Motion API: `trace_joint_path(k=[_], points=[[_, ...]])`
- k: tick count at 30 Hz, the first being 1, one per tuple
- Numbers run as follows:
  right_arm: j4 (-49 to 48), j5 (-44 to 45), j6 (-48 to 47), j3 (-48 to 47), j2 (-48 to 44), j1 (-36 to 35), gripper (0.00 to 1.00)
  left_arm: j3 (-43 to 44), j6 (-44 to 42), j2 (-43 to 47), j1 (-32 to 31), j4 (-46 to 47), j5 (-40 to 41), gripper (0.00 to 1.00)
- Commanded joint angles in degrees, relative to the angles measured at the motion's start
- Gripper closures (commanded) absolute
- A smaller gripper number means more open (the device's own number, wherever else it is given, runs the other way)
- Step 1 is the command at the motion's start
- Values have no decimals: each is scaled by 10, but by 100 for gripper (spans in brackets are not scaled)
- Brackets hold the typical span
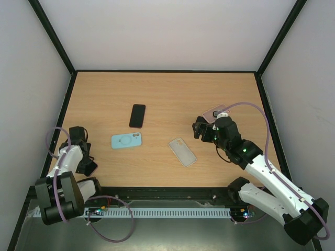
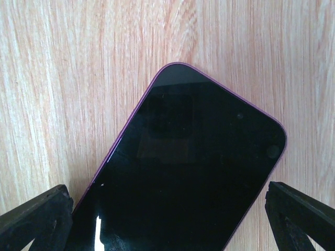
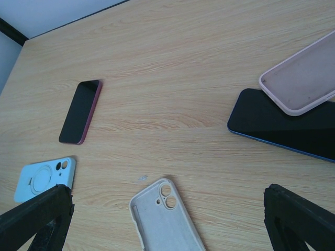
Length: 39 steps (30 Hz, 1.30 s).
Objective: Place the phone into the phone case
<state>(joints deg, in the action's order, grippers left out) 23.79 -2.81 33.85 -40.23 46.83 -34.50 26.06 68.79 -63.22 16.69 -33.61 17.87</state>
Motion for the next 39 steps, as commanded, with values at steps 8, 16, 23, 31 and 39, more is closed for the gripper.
trace_joint_path(k=[8,16,23,31,39], points=[[1,-2,16,-9,3,2,2,-16,7,-30,-54,29,-53,0],[-8,-30,56,5,22,2,2,-14,24,-54,-92,7,-80,1],[-17,-49,67,11,38,2,3,8,50,-52,-137,-36,-82,3],[-41,-75,78,28,44,2,3,2,74,-61,-169,-32,-89,10],[-37,-86,70,29,50,2,3,2,106,-80,-222,-27,-113,12]])
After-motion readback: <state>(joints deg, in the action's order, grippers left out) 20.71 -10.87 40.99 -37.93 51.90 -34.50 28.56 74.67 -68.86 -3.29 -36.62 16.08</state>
